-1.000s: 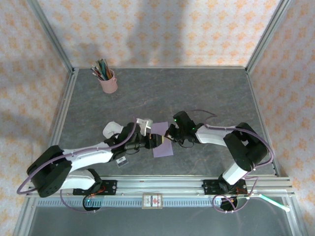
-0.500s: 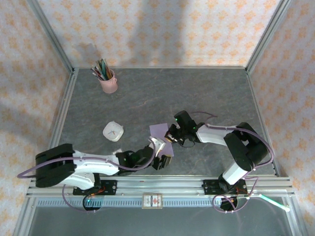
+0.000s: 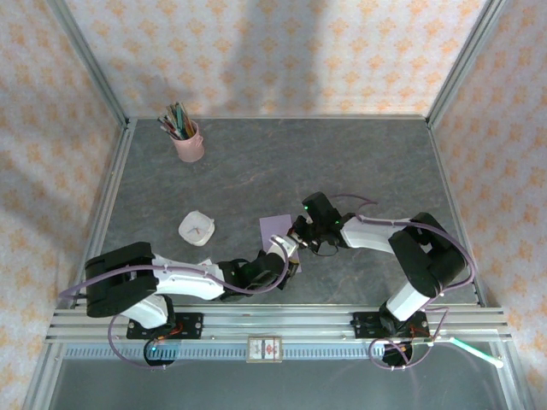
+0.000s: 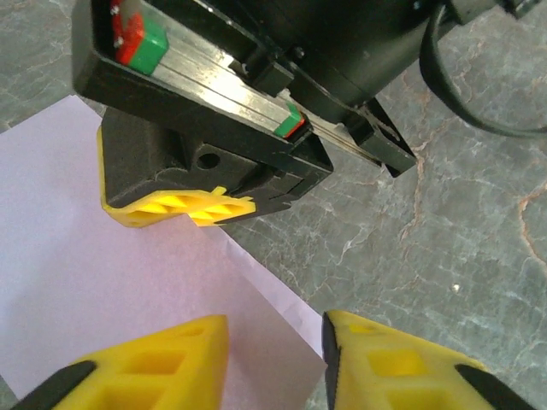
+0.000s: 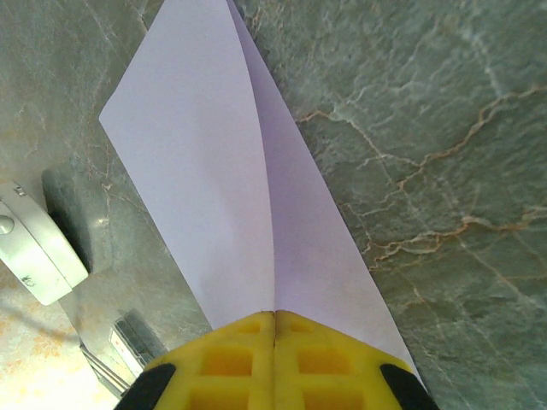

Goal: Fold a paper plane with a square sheet of paper (pick it up from the middle)
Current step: Fold the triangle at the bottom-center of the table.

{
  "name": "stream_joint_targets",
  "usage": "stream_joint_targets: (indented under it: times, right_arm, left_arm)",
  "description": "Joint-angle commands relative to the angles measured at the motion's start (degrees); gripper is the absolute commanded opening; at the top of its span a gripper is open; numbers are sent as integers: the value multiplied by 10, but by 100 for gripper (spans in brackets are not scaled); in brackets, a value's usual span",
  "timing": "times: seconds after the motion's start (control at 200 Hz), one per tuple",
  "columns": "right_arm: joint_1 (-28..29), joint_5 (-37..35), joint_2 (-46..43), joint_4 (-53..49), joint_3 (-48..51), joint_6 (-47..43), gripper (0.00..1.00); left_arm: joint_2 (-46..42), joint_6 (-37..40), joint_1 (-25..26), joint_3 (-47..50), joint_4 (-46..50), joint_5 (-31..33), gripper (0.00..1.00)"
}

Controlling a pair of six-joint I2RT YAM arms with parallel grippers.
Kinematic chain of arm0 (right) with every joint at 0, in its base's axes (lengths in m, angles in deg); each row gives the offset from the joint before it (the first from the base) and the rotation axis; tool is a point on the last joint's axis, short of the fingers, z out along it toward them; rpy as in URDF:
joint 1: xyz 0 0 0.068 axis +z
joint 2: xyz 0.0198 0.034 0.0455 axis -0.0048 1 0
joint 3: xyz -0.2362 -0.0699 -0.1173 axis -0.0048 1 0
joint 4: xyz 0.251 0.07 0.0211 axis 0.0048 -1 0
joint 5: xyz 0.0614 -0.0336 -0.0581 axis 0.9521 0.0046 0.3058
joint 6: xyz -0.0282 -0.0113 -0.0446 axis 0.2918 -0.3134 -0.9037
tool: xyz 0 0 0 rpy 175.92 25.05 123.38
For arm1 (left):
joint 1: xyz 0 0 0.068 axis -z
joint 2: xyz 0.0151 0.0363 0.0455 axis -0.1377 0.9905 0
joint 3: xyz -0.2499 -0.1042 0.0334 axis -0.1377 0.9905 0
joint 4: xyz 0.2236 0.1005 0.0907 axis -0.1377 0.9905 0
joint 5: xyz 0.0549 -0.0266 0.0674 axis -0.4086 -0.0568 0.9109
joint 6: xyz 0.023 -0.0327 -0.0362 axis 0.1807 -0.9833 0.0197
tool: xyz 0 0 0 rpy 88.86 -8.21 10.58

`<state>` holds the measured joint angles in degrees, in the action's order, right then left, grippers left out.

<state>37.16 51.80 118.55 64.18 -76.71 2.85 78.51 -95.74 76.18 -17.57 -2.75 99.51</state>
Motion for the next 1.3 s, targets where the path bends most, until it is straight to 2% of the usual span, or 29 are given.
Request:
stream_joint_targets:
  times: [0.0,0.375,0.496,0.671,0.796,0.911,1.016,1.296]
  right_arm:
    - [-3,-6,-1,0,-7,9,0]
    - [-3,-15,-11,10,5,22,1]
    - [-3,-20,-15,7,8,22,4]
    - [-18,-39,-49,-10,20,10,22]
    - [-32,-92,-97,-55,23,-19,31]
    - [-39,-128,-135,-60,24,-55,31]
    - [-39,-131,-137,-52,15,-102,31]
    - [-39,-12,-23,11,-24,-164,23]
  left_arm:
    - [8,2,3,-16,12,14,29]
    - [2,-10,-10,-6,-5,-12,0]
    - [-17,-13,-28,18,-37,-60,0]
    - [-38,3,-56,46,-98,-181,0]
    - [-39,10,-67,48,-107,-239,0]
    - [-40,5,-81,57,-117,-279,0]
    - [-37,3,-88,60,-118,-297,0]
    - [-37,-17,-100,82,-137,-312,0]
